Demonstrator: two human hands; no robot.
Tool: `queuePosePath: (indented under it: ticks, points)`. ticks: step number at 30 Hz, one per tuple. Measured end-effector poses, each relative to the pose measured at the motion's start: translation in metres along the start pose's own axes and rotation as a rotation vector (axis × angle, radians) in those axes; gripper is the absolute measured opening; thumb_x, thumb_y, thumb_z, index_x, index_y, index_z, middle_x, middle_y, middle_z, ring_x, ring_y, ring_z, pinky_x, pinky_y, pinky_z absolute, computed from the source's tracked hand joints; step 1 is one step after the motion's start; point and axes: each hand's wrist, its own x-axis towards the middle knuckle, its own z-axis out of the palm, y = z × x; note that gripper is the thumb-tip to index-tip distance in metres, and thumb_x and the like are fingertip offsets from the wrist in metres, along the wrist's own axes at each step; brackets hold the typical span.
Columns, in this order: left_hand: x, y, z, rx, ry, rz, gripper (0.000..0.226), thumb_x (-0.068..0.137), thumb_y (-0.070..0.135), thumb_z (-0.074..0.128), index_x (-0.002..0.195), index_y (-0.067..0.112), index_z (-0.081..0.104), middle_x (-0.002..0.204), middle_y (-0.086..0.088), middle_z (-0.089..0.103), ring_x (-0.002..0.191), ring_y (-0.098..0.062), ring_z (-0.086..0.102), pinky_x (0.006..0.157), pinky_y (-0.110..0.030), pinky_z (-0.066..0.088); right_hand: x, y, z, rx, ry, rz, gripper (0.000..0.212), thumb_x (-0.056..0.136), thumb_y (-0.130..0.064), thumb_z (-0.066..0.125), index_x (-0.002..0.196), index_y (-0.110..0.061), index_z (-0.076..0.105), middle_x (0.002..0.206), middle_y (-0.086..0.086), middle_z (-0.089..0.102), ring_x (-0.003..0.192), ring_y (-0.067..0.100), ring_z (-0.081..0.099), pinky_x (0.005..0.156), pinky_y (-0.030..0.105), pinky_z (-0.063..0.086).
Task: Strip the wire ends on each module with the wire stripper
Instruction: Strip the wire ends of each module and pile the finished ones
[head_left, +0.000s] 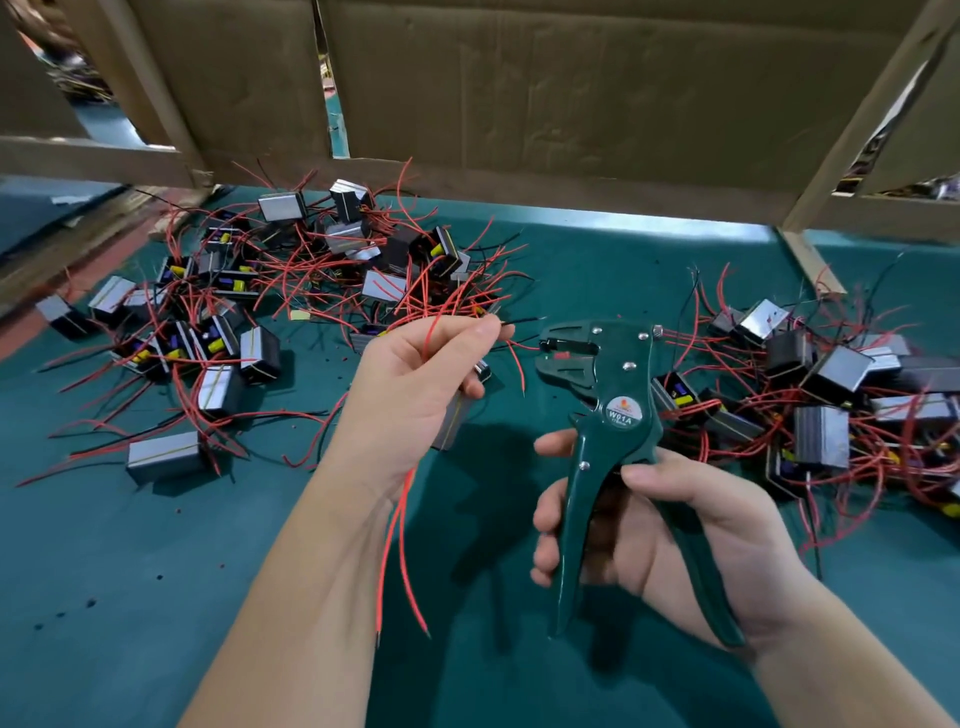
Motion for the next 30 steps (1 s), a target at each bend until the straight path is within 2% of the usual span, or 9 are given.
queuePosePath:
  ticks: [4, 7, 9, 10, 12, 15, 18, 21, 30]
  points:
    - [-0.001, 0.001, 0.000, -0.012, 0.046, 0.009, 0.008, 0.067, 0.036, 0.077, 0.069, 0.029, 0.077, 0.051, 0.006, 0.054, 0.046, -0.004, 0.041, 0.048, -0.016, 0.034, -0.002, 0.000, 0.001, -0.011, -0.082, -0.025, 0.058, 0.069, -0.024, 0.078, 0.119, 0.001, 0.059, 0.090, 0.031, 0.060, 0.077, 0.043, 0.060, 0.077, 0.056, 0.047]
    - [-0.004, 0.004, 0.003, -0.040, 0.034, 0.032, 0.005, 0.069, 0.029, 0.073, 0.067, 0.029, 0.077, 0.047, 0.007, 0.050, 0.044, -0.004, 0.039, 0.045, -0.016, 0.027, -0.002, 0.000, 0.002, -0.022, -0.093, -0.045, 0.057, 0.069, -0.024, 0.080, 0.117, -0.001, 0.060, 0.089, 0.029, 0.060, 0.077, 0.043, 0.060, 0.076, 0.055, 0.048]
    - [-0.006, 0.004, 0.006, -0.062, 0.009, 0.041, 0.005, 0.069, 0.026, 0.072, 0.067, 0.027, 0.077, 0.046, 0.006, 0.048, 0.044, -0.006, 0.036, 0.048, -0.023, 0.019, -0.002, 0.001, 0.002, -0.030, -0.095, -0.064, 0.053, 0.069, -0.025, 0.080, 0.114, -0.003, 0.062, 0.087, 0.027, 0.061, 0.076, 0.043, 0.060, 0.075, 0.053, 0.049]
    - [-0.007, 0.004, 0.007, -0.069, -0.010, 0.045, 0.006, 0.070, 0.024, 0.072, 0.067, 0.025, 0.077, 0.046, 0.006, 0.047, 0.043, -0.006, 0.035, 0.048, -0.021, 0.017, -0.002, 0.002, 0.002, -0.033, -0.097, -0.071, 0.051, 0.070, -0.025, 0.080, 0.113, -0.003, 0.062, 0.087, 0.027, 0.061, 0.076, 0.042, 0.060, 0.075, 0.053, 0.049]
    - [-0.008, 0.003, 0.009, -0.083, -0.037, 0.054, 0.008, 0.071, 0.023, 0.070, 0.066, 0.024, 0.076, 0.045, 0.007, 0.047, 0.040, -0.005, 0.035, 0.043, -0.013, 0.022, -0.003, 0.002, 0.001, -0.052, -0.101, -0.079, 0.048, 0.071, -0.025, 0.079, 0.110, -0.003, 0.062, 0.086, 0.026, 0.062, 0.075, 0.042, 0.061, 0.075, 0.053, 0.049]
    - [-0.008, 0.004, 0.009, -0.083, -0.041, 0.074, 0.011, 0.073, 0.022, 0.069, 0.065, 0.026, 0.075, 0.046, 0.007, 0.049, 0.042, -0.005, 0.036, 0.042, -0.016, 0.025, -0.004, 0.003, 0.000, -0.098, -0.088, -0.087, 0.043, 0.074, -0.027, 0.077, 0.106, -0.004, 0.063, 0.083, 0.024, 0.063, 0.073, 0.040, 0.062, 0.074, 0.052, 0.050]
    - [-0.007, 0.004, 0.009, -0.086, -0.052, 0.108, 0.003, 0.068, 0.027, 0.073, 0.068, 0.027, 0.076, 0.048, 0.009, 0.052, 0.045, -0.004, 0.042, 0.045, -0.016, 0.031, -0.005, 0.004, -0.002, -0.127, -0.077, -0.085, 0.039, 0.074, -0.029, 0.077, 0.103, -0.006, 0.064, 0.080, 0.022, 0.063, 0.069, 0.039, 0.062, 0.071, 0.051, 0.049]
    - [-0.007, 0.004, 0.008, -0.052, -0.073, 0.169, 0.011, 0.069, 0.034, 0.067, 0.071, 0.028, 0.076, 0.047, 0.009, 0.052, 0.044, -0.002, 0.043, 0.047, -0.013, 0.035, -0.004, 0.004, -0.004, -0.127, -0.074, -0.081, 0.038, 0.075, -0.027, 0.076, 0.102, -0.005, 0.063, 0.079, 0.023, 0.062, 0.069, 0.039, 0.062, 0.071, 0.052, 0.049]
    - [-0.007, 0.005, 0.007, -0.013, -0.084, 0.199, 0.008, 0.069, 0.030, 0.067, 0.069, 0.028, 0.075, 0.046, 0.011, 0.050, 0.043, -0.002, 0.042, 0.046, -0.011, 0.035, -0.004, 0.004, -0.004, -0.135, -0.061, -0.065, 0.035, 0.073, -0.030, 0.077, 0.098, -0.008, 0.065, 0.076, 0.022, 0.062, 0.065, 0.038, 0.062, 0.069, 0.050, 0.051]
